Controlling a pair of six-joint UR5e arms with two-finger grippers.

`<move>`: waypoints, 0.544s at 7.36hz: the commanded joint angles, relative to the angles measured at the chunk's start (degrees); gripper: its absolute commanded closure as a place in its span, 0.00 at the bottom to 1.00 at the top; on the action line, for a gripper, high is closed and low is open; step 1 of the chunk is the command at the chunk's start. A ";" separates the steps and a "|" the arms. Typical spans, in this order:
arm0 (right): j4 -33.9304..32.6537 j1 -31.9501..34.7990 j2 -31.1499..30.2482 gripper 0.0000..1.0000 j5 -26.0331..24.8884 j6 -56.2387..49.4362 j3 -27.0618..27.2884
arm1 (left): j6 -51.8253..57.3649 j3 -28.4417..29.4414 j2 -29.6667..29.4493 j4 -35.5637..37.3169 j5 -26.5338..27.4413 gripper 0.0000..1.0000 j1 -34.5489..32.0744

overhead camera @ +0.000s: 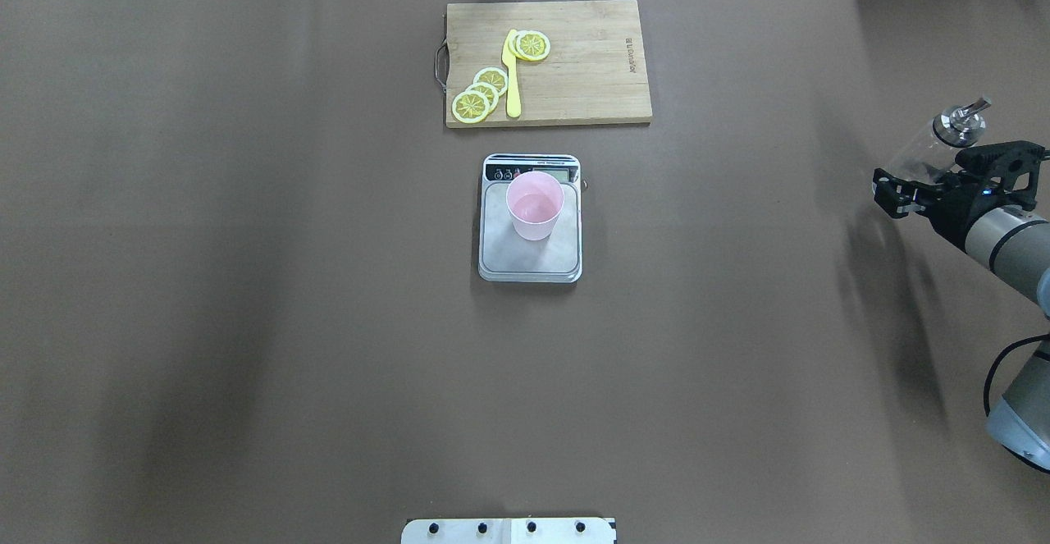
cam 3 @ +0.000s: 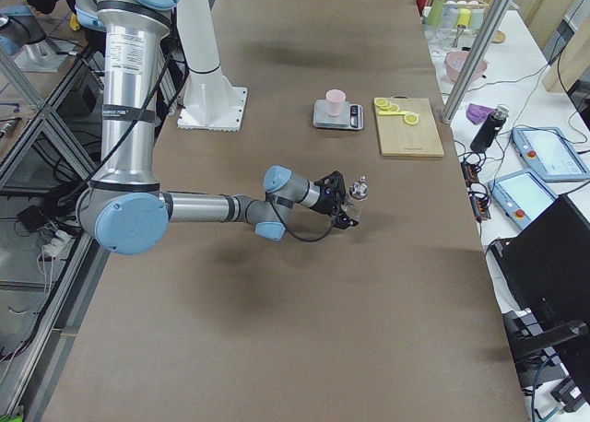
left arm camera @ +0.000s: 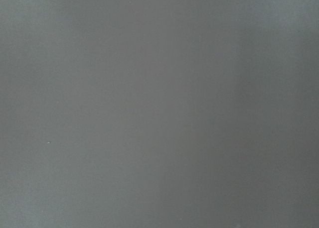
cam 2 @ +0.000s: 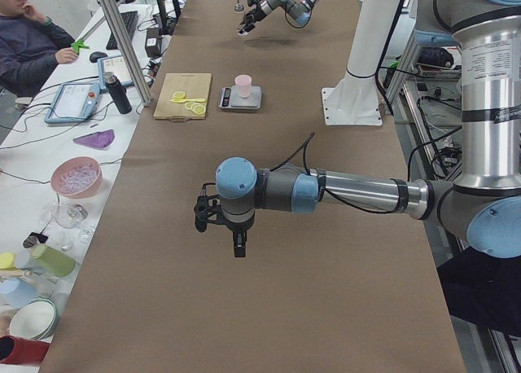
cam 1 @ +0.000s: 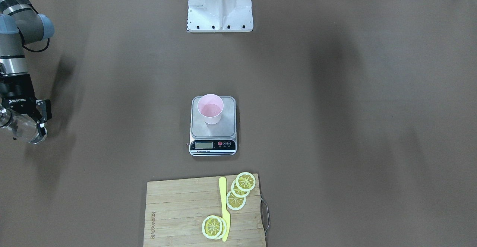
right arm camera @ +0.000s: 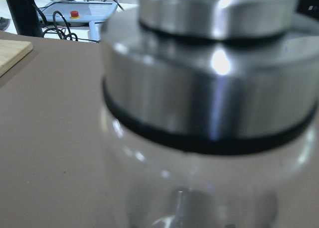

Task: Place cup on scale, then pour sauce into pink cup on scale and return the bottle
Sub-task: 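Carry the upright dispenser with the right gripper to the table's far side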

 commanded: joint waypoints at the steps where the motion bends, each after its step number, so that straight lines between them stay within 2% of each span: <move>1: 0.38 -0.05 0.08 1.00 -0.21 0.26 -1.97 | 0.00 0.01 0.00 0.00 0.00 0.02 0.09; 4: 0.47 -0.05 0.08 1.00 -0.56 0.35 -2.76 | 0.00 0.01 -0.09 -0.09 0.00 0.02 0.17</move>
